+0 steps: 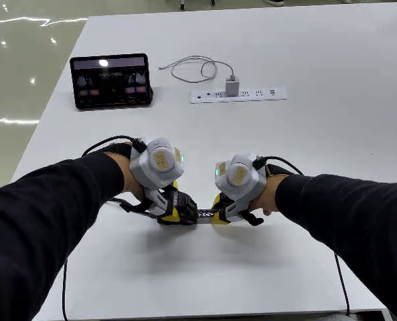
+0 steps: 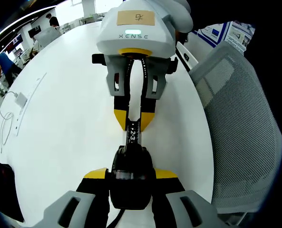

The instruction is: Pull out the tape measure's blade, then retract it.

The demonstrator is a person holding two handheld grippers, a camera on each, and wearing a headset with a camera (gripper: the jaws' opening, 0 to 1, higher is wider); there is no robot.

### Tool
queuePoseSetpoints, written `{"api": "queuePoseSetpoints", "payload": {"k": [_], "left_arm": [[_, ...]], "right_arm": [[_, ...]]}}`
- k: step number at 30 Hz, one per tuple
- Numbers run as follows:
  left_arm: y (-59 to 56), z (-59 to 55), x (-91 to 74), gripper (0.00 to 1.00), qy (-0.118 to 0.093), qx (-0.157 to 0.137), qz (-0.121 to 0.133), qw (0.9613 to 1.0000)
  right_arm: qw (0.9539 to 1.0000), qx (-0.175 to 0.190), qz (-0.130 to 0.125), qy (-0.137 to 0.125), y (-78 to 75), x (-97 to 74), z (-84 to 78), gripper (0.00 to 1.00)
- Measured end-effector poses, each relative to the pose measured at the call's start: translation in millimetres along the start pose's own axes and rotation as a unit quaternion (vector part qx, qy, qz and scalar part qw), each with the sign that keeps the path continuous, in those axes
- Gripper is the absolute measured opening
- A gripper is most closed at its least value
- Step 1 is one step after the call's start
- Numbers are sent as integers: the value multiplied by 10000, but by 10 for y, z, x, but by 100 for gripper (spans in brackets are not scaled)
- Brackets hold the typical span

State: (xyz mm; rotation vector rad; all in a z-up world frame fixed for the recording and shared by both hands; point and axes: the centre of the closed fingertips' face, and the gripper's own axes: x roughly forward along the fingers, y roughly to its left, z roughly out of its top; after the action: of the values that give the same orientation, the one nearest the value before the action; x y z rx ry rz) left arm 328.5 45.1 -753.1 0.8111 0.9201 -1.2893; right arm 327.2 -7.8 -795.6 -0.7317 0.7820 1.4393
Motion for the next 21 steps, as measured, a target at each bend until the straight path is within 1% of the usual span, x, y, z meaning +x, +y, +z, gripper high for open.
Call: {"api": "queuePoseSetpoints", "payload": {"k": [7,10,13,15,21], "left_arm": [[3,11,7,30,18,39,10,10000],[14,5,-2,30,-70,-37,16,10000],[8,9,-4,30,-92,-68,22,9999],[7,14,-3,30,-87,-84,21,9999],[1,15,7,30,-52,-98,-8,9999]], "right_arm": [[10000,50,-9,-10,-3,-27,-29,10],[10000,59,-22,-17,-8,-36,-42,10],[10000,46,-27,-6,-6,-48,-57,10],[10000,-19,-40,3,-7,-66,-79,10],[10000,36,-73,12,-9,-101,-124,10]]}}
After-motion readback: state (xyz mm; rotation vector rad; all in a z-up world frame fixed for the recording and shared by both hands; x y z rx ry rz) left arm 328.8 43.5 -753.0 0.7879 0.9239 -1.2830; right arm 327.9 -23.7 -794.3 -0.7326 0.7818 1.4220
